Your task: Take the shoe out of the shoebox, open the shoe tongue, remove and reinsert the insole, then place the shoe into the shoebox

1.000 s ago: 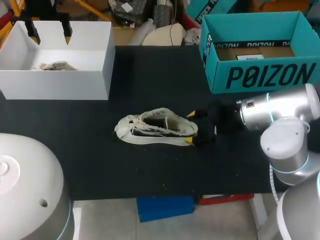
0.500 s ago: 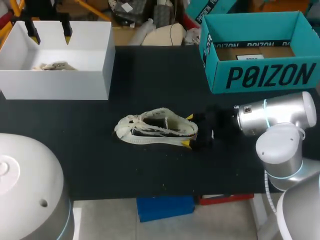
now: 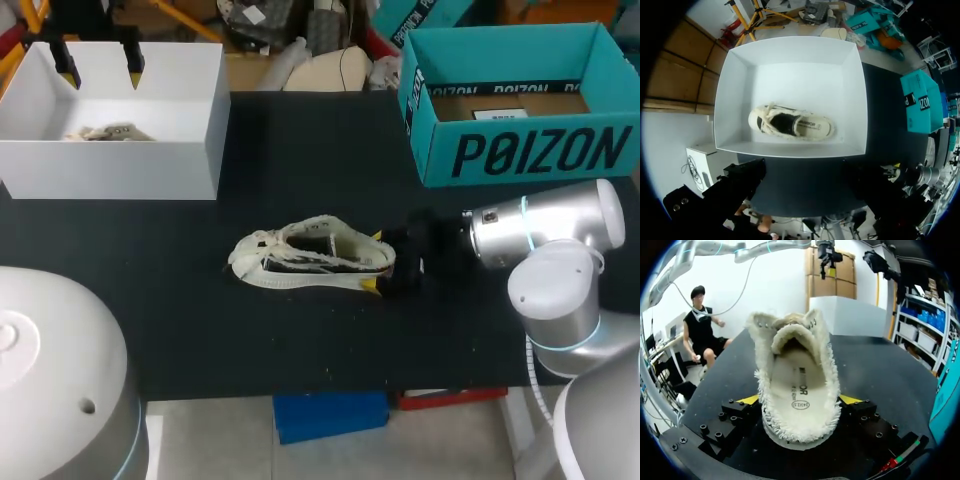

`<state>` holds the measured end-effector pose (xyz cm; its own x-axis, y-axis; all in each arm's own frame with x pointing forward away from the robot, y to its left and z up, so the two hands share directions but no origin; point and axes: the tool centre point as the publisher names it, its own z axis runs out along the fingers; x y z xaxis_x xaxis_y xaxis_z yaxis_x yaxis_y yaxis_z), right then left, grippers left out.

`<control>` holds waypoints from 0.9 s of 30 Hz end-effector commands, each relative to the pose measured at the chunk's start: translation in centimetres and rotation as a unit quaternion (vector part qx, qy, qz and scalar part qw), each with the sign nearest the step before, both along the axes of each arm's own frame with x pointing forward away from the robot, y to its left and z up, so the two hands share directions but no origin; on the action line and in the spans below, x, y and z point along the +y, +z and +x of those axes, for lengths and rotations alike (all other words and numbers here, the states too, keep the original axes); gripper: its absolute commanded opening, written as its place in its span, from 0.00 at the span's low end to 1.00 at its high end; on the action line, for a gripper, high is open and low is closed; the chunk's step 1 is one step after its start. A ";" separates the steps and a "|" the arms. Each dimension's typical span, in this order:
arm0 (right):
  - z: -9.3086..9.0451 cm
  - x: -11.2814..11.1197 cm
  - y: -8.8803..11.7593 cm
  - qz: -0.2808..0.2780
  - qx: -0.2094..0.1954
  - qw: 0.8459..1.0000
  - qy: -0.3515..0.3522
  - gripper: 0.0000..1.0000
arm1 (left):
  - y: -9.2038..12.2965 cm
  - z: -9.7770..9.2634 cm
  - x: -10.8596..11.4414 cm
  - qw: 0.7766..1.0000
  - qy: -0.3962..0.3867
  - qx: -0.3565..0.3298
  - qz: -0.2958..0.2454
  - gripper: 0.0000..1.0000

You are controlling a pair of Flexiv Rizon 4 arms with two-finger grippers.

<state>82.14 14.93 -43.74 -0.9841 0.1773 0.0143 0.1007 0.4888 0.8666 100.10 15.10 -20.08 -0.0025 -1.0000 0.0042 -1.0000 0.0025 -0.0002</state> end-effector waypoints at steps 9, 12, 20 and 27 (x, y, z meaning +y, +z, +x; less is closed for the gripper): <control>0.2 0.1 -0.3 -0.001 0.001 1.000 0.000 0.00 | 2.2 -3.3 -9.9 0.997 0.068 -0.028 0.020 1.00; 0.2 0.1 -0.3 -0.001 0.001 1.000 0.000 0.00 | 1.6 -5.0 -13.2 0.996 0.080 -0.028 0.032 1.00; 0.2 0.1 -0.3 -0.001 0.001 1.000 0.000 0.00 | -0.2 -10.7 -21.8 0.997 0.051 -0.046 0.029 1.00; 0.2 0.1 -0.3 -0.001 0.001 1.000 0.000 0.00 | -3.0 -16.9 -27.3 0.999 -0.021 -0.028 0.039 1.00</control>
<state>82.16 14.92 -43.74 -0.9843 0.1759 0.0156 0.1011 0.4890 0.8664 85.59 -9.81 -21.49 -0.0243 -0.9987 -0.0459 -0.9996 0.0248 -0.0102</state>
